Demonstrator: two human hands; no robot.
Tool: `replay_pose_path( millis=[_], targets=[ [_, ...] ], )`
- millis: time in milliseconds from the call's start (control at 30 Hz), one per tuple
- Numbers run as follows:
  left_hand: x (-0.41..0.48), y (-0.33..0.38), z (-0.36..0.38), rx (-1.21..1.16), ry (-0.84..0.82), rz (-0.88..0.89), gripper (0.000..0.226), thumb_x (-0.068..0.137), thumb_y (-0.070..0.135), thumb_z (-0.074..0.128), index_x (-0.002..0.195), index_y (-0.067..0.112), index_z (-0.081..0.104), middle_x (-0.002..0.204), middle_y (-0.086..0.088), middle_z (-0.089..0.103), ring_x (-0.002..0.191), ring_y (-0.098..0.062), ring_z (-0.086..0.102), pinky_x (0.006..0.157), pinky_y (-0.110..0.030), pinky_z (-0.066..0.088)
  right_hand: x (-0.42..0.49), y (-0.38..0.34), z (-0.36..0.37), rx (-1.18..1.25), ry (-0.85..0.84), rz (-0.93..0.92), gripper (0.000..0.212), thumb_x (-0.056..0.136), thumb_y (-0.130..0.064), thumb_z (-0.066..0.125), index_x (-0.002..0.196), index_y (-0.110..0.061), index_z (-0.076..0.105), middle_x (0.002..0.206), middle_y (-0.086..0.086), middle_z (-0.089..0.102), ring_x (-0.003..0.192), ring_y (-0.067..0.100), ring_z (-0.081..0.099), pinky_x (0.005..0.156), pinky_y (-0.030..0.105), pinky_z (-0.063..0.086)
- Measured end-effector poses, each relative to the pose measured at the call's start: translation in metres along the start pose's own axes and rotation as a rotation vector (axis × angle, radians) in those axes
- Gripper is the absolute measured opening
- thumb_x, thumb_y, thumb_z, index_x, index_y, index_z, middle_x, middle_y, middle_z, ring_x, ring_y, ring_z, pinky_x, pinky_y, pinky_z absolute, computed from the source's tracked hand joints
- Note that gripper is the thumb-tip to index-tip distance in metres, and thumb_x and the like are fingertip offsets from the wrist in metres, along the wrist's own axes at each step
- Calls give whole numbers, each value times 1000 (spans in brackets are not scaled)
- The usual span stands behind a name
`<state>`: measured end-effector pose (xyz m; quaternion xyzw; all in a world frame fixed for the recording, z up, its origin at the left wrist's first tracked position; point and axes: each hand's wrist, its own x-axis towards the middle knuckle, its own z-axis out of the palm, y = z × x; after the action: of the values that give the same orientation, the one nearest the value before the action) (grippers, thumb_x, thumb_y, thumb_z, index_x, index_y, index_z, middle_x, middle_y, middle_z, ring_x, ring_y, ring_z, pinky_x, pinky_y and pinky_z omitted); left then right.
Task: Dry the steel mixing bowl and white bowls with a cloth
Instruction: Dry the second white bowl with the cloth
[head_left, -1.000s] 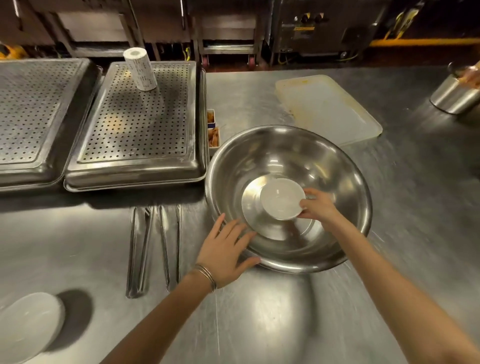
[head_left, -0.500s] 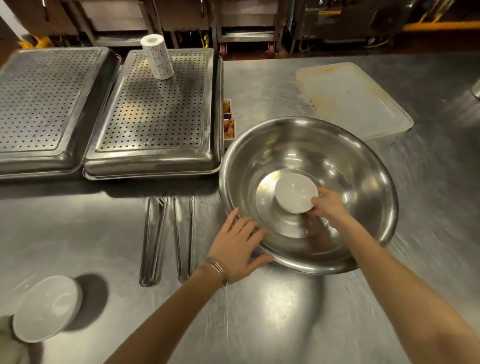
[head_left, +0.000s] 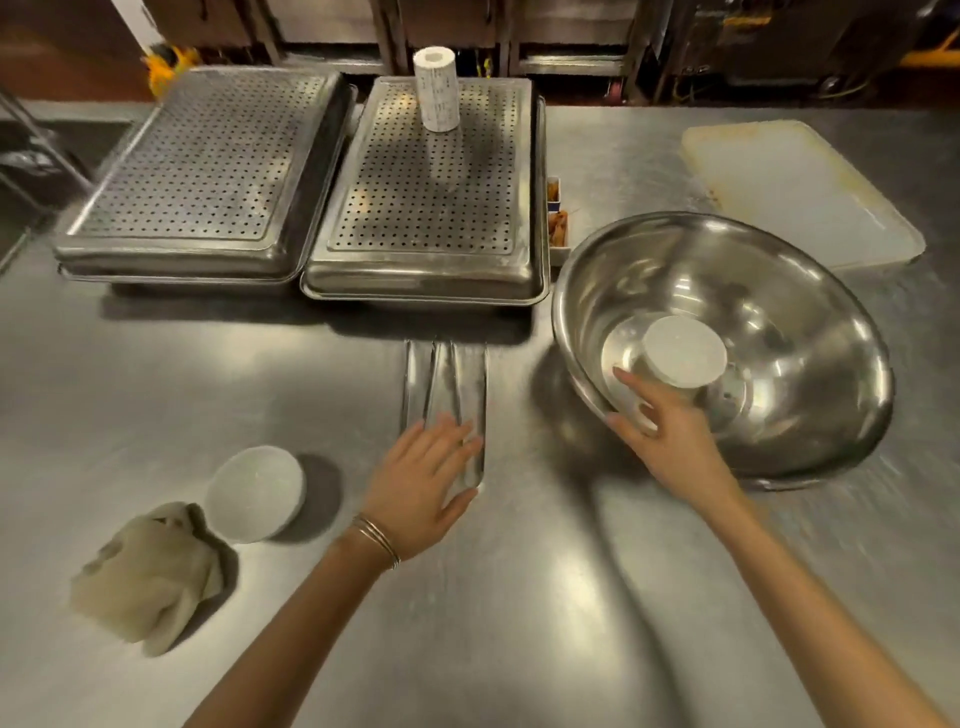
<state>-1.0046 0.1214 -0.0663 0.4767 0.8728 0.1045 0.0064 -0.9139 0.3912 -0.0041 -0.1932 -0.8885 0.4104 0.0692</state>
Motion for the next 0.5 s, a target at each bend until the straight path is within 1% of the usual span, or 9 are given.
replay_pose_path(
  millis=[67, 133, 200, 233, 267, 333, 400, 433, 500],
  targets=[
    [-48, -32, -5, 24, -6, -89, 53, 89, 45, 41, 131, 13, 49, 135, -7, 51, 126, -27, 44, 107, -44, 29, -24, -22, 37, -19, -38, -75, 46, 84, -15, 67, 128, -15, 53, 120, -9, 51, 109, 9, 50, 99, 26, 39],
    [-94, -63, -10, 41, -17, -163, 53, 91, 47, 38, 129, 13, 51, 133, -8, 53, 124, -28, 45, 105, -45, 31, -48, -41, 81, -7, -71, -102, 43, 84, -14, 67, 125, -14, 56, 119, -8, 54, 106, 8, 52, 96, 15, 34],
    [-135, -94, -15, 67, -41, -224, 55, 93, 50, 27, 129, 14, 49, 133, -8, 53, 126, -26, 42, 106, -43, 27, -72, -59, 130, -14, -112, -136, 39, 83, -15, 67, 121, -14, 58, 119, -4, 57, 107, 8, 52, 94, 2, 26],
    [-153, -110, -17, 69, -46, -250, 56, 93, 51, 26, 129, 15, 48, 134, -8, 52, 126, -26, 41, 107, -43, 25, -83, -67, 155, -26, -143, -149, 39, 83, -15, 66, 121, -14, 59, 120, -3, 58, 109, 8, 53, 94, -2, 22],
    [-170, -125, -21, 60, -47, -275, 54, 92, 50, 30, 130, 15, 47, 134, -9, 52, 126, -28, 43, 107, -43, 24, -93, -75, 180, -33, -181, -146, 39, 84, -15, 65, 122, -15, 58, 122, -3, 57, 111, 10, 53, 94, -4, 20],
    [-201, -154, -26, 44, -85, -316, 56, 84, 46, 40, 131, 16, 46, 135, -10, 52, 124, -31, 46, 107, -42, 22, -113, -93, 225, -34, -240, -98, 40, 86, -16, 64, 125, -16, 55, 127, -1, 55, 115, 11, 52, 95, -4, 19],
    [-228, -182, -27, 44, -140, -327, 59, 79, 47, 42, 131, 18, 44, 134, -10, 52, 124, -31, 46, 105, -42, 24, -128, -112, 266, -3, -277, -37, 41, 88, -20, 61, 128, -17, 53, 131, -3, 52, 117, 8, 49, 95, -2, 21],
    [-240, -195, -24, 36, -170, -326, 60, 80, 50, 42, 131, 18, 42, 135, -10, 51, 125, -32, 45, 104, -44, 25, -134, -119, 285, 3, -292, -18, 41, 89, -21, 60, 129, -17, 52, 132, -3, 51, 118, 8, 49, 96, 1, 24],
    [-259, -216, -15, 1, -241, -330, 65, 83, 57, 39, 135, 19, 39, 139, -10, 47, 128, -32, 42, 104, -45, 27, -137, -135, 315, -6, -278, 7, 42, 89, -22, 60, 130, -15, 51, 132, -1, 52, 119, 13, 51, 98, 11, 30]
  ],
)
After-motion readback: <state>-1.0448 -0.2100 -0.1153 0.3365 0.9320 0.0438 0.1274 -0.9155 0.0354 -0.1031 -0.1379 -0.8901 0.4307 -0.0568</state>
